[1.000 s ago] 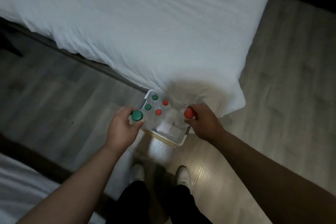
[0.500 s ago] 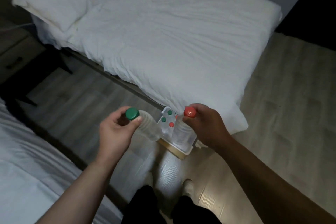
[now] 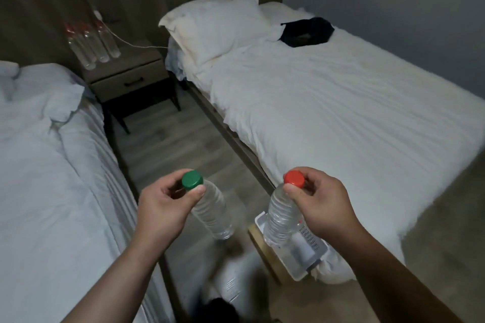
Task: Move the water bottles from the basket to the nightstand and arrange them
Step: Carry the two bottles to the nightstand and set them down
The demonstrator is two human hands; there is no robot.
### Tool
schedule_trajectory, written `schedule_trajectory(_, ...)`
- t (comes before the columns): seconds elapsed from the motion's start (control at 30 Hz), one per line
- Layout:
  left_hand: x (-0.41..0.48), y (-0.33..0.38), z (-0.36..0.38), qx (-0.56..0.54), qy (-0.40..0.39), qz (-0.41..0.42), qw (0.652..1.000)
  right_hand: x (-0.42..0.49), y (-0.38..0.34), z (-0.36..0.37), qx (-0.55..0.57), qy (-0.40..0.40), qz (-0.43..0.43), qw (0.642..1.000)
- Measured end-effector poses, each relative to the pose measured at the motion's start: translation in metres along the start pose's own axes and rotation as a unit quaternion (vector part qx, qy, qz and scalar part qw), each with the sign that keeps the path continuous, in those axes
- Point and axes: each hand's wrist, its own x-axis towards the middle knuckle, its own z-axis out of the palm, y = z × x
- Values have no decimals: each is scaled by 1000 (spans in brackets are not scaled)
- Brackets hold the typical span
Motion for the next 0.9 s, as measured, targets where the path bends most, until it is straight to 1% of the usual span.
schedule_trajectory(0.1, 14, -6, -31, -19, 34, -14, 999, 13, -24, 25, -6, -28, -7, 1000)
schedule_trajectory(0.17, 22, -9, -50, -12, 52, -13, 999, 22, -40, 43, -19, -45, -16, 999)
schedule_trajectory(0.33, 45, -17, -93, 2, 70, -36, 997, 49, -67, 83, 2, -59, -28, 998)
schedule_trajectory(0.47, 65, -24, -114, 0, 68, -57, 996, 70, -82, 107, 2, -70, -30, 997)
schedule_trajectory(0.63, 92, -29, -125, 12, 61, -49, 997, 96, -93, 129, -24, -82, -46, 995)
schedule_trajectory(0.8, 123, -29, -124, 101, 81, 19, 991, 138, -95, 143, -41, -112, -63, 991)
schedule_trajectory(0.9, 143, -25, -120, 96, 111, -3, 989, 176, -94, 152, -77, -155, -95, 980)
